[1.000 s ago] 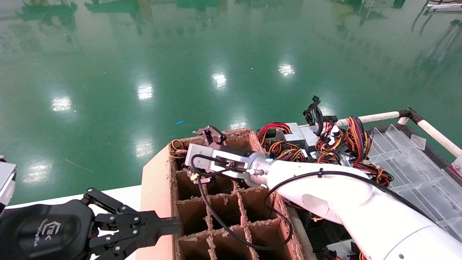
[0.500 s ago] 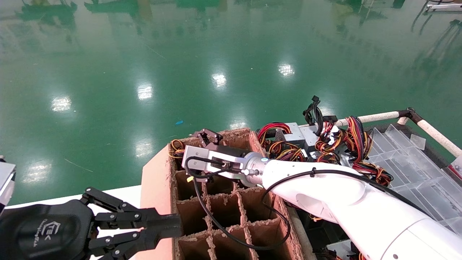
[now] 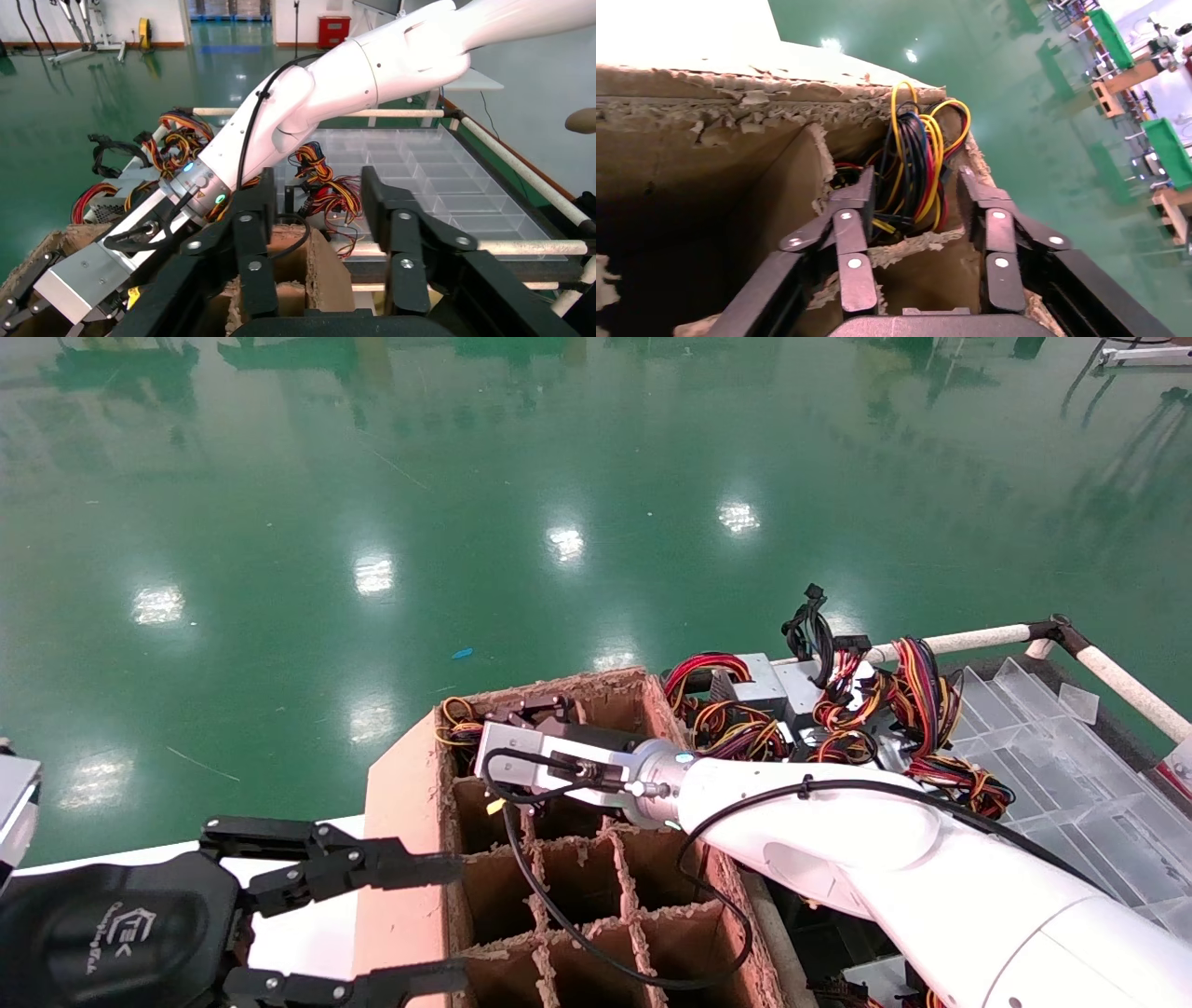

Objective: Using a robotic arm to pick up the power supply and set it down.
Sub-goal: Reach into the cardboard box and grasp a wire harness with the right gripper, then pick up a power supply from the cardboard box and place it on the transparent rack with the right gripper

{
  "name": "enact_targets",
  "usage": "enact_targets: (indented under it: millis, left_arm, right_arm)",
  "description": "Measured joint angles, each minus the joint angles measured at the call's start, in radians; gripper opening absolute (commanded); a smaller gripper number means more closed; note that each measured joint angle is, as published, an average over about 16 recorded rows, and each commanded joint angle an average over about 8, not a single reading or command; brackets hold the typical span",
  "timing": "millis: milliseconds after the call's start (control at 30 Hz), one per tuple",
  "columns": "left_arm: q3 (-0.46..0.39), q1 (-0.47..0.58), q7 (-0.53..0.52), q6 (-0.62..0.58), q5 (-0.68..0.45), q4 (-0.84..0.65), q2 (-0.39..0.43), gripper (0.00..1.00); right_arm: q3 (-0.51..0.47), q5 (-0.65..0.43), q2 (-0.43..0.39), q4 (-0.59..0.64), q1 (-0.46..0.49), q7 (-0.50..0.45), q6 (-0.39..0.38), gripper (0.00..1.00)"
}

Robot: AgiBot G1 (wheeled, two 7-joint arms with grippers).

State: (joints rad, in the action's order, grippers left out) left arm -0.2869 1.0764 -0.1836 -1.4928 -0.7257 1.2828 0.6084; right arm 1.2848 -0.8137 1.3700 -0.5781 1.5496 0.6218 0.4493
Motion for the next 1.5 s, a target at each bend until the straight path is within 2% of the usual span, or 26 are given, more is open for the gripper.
enact_targets:
  millis: [733,1233,1500]
  left_arm:
    - [-0.001,0.000,0.001,0.001,0.001,0.000,-0.001,1.00]
    - [-0.002,0.001,0.001,0.001,0.002,0.000,-0.001,1.00]
    - [-0.003,0.001,0.001,0.001,0.002,0.000,-0.001,1.00]
  right_arm:
    - [0.048,0.138,-0.002,0.022,0.014,0.021,0.028,0.00]
    - [0.032,0.260,-0.001,0.064,0.046,0.051,0.058,0.00]
    - [0.005,0.340,-0.005,0.097,0.079,0.076,0.104,0.00]
